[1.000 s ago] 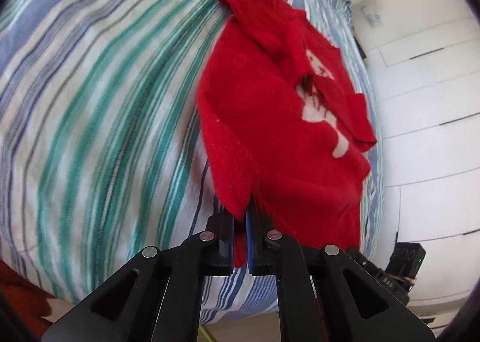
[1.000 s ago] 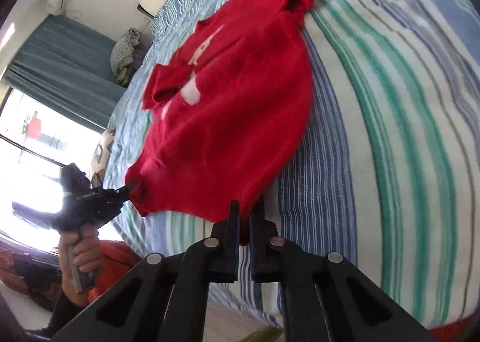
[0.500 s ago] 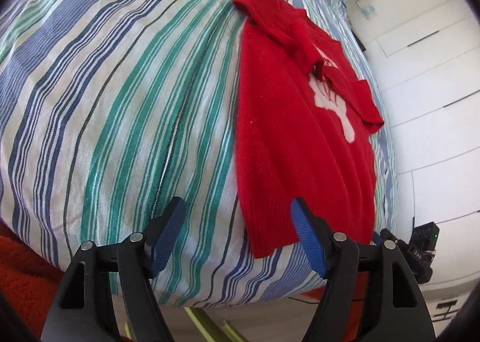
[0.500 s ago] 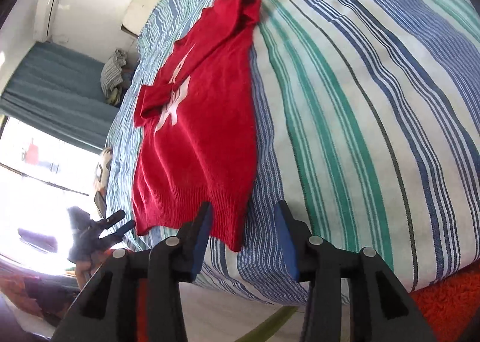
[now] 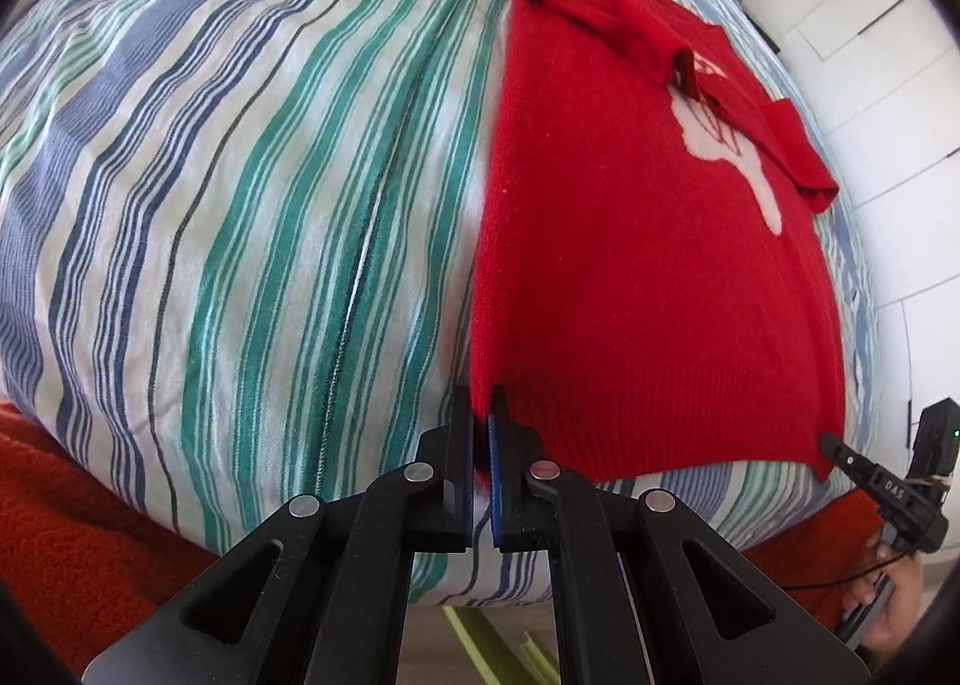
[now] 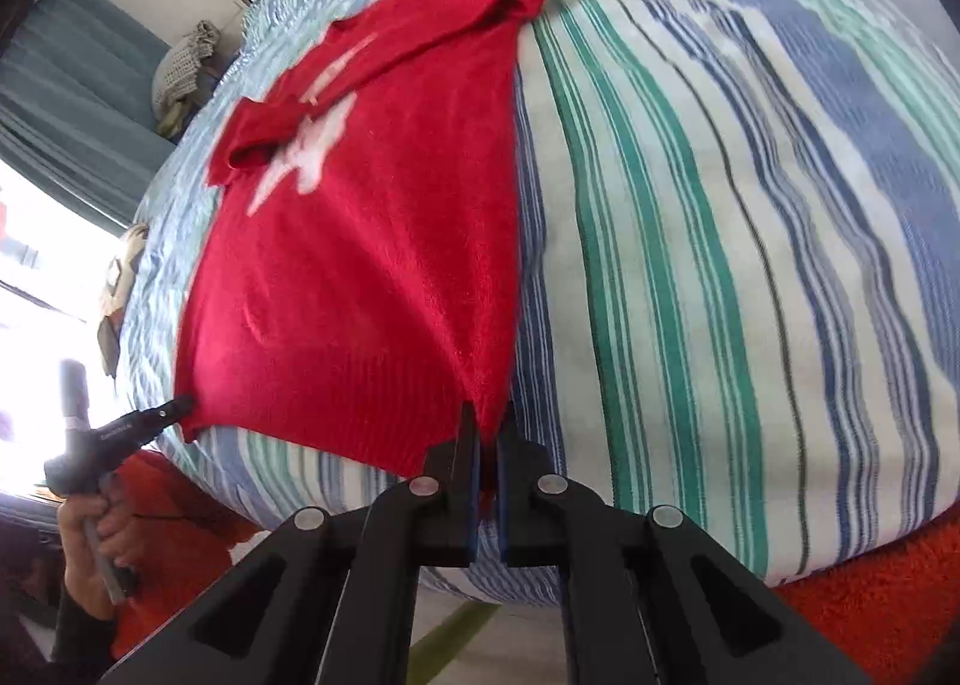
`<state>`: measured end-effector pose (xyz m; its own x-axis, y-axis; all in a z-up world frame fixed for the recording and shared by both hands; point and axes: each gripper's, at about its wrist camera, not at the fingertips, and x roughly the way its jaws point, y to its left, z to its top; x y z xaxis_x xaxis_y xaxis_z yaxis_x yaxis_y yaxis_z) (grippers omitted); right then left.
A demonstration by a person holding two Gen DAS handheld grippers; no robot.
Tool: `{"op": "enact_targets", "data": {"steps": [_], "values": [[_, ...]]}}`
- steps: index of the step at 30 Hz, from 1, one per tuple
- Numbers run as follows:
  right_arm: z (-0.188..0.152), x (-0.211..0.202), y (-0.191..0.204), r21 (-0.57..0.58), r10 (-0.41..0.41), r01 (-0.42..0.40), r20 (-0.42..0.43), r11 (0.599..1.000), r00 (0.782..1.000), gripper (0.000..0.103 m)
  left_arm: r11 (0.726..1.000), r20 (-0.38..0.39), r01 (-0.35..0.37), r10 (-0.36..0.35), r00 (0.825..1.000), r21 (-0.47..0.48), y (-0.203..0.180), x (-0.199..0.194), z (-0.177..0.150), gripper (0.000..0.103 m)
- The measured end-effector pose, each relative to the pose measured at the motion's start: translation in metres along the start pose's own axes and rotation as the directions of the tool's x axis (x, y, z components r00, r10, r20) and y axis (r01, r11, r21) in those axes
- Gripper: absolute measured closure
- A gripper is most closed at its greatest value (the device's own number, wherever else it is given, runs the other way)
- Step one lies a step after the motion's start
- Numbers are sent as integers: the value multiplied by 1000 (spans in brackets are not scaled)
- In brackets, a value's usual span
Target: Fold small clothes
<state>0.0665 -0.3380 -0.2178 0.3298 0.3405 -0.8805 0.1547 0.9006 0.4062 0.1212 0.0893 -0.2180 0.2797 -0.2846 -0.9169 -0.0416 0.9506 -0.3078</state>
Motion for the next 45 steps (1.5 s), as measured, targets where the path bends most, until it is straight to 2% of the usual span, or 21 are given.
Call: {"op": "enact_targets", "data": {"steps": [2, 5, 10, 16, 19, 31, 45], "values": [[0, 16, -7, 31, 1, -1, 4, 1000, 1000, 100, 999, 1, -39, 38, 999, 34, -8, 7, 2, 101], [0, 15, -7, 20, -4, 4, 16, 1000, 1000, 100, 995, 19, -64, 63, 998, 70, -12, 9, 2, 101], [-6, 14, -10, 11, -3, 3, 33, 1000, 999, 102, 996, 30, -59, 57, 998, 71, -18, 15, 7, 101], [-13, 8, -14, 2, -7, 7, 42, 1000, 999, 102, 996, 35, -52, 50, 998, 76, -5, 9, 1, 100], [-13, 7, -15, 4, -2, 2, 44, 1000, 999, 102, 995, 39, -61, 58, 998, 81, -1, 6, -4, 100], [-15, 3, -19, 14, 16, -17, 54, 1000, 998, 101, 982, 71, -132, 123, 990, 137, -29, 7, -16, 97], [-17, 1, -15, 3, 19, -20, 58, 1000, 998, 96, 977, 85, -146, 134, 987, 154, -28, 6, -21, 96]]}}
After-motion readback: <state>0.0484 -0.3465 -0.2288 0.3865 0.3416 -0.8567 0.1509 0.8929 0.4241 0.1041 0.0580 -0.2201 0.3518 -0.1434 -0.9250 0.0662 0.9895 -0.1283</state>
